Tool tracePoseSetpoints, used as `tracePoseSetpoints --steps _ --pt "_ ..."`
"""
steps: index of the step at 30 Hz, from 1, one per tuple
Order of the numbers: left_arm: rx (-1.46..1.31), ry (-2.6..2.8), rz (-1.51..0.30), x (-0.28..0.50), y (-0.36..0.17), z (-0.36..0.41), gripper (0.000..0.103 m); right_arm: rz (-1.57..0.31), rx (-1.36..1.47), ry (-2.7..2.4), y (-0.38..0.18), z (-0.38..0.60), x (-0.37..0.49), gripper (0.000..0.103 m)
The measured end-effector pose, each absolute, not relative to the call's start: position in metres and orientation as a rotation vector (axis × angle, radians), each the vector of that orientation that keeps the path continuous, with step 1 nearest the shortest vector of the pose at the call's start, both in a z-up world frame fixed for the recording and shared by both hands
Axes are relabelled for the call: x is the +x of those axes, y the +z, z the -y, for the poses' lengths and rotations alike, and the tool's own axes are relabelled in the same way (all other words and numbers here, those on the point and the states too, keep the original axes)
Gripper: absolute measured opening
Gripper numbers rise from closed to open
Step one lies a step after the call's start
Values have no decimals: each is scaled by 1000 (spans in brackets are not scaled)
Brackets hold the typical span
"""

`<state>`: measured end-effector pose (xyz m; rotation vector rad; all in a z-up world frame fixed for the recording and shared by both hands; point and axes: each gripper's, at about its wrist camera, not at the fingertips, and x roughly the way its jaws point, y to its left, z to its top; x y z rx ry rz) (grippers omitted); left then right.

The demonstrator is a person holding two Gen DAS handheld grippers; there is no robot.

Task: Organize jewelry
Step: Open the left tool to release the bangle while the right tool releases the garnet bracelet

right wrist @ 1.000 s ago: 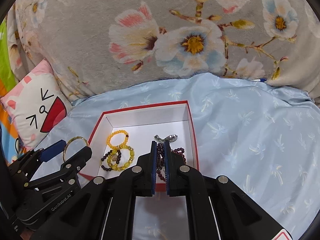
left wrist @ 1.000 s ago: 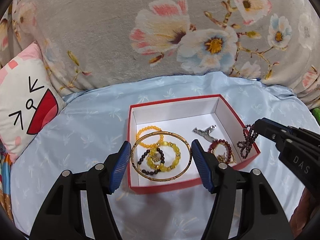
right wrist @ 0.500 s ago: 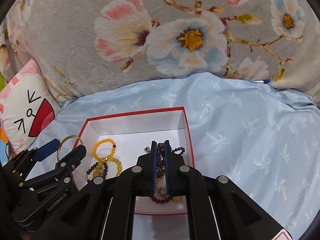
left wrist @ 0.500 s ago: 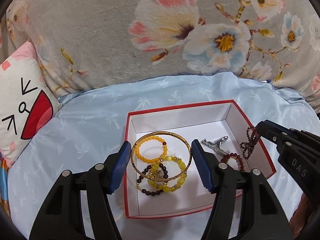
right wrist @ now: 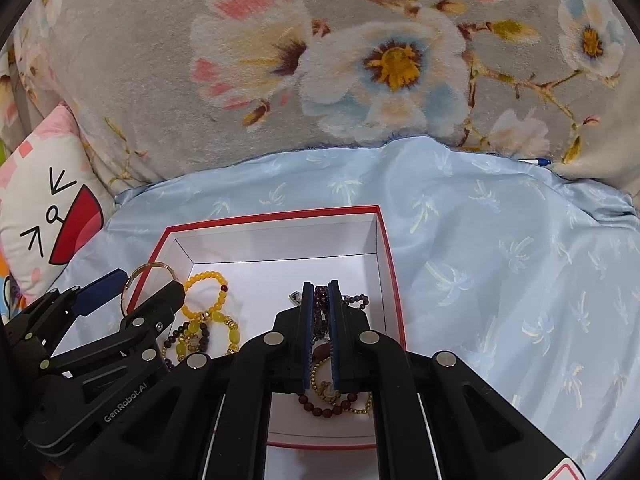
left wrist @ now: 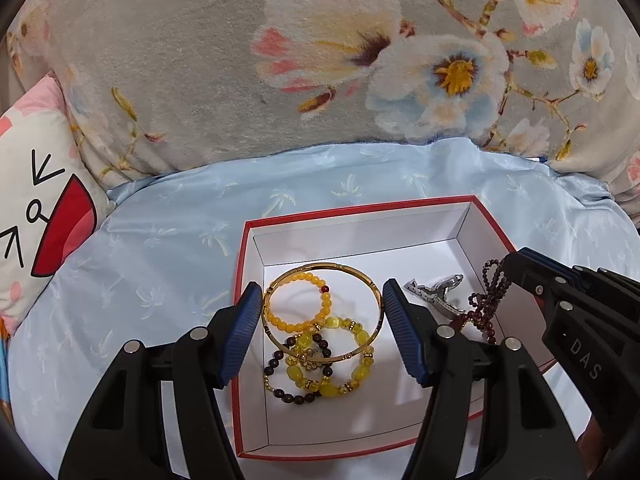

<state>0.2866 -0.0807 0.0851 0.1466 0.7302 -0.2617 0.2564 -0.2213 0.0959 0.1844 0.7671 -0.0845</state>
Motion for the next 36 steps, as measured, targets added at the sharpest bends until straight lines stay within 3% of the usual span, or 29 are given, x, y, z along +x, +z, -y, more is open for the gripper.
tracePoseSetpoints --steps 19,21,24,26,36 --pt "154 -258 -758 295 69 84 60 -790 178 -81 80 217 264 8" --pt "155 -252 -761 295 67 85 60 -786 169 -91 79 217 263 11" --pt "168 -226 -758 295 64 87 70 -787 165 -98 78 218 262 29" --pt "162 -218 -755 294 64 85 70 -780 158 -114 78 219 260 38" --pt "149 -210 -760 285 67 79 71 -779 149 -107 84 214 251 41"
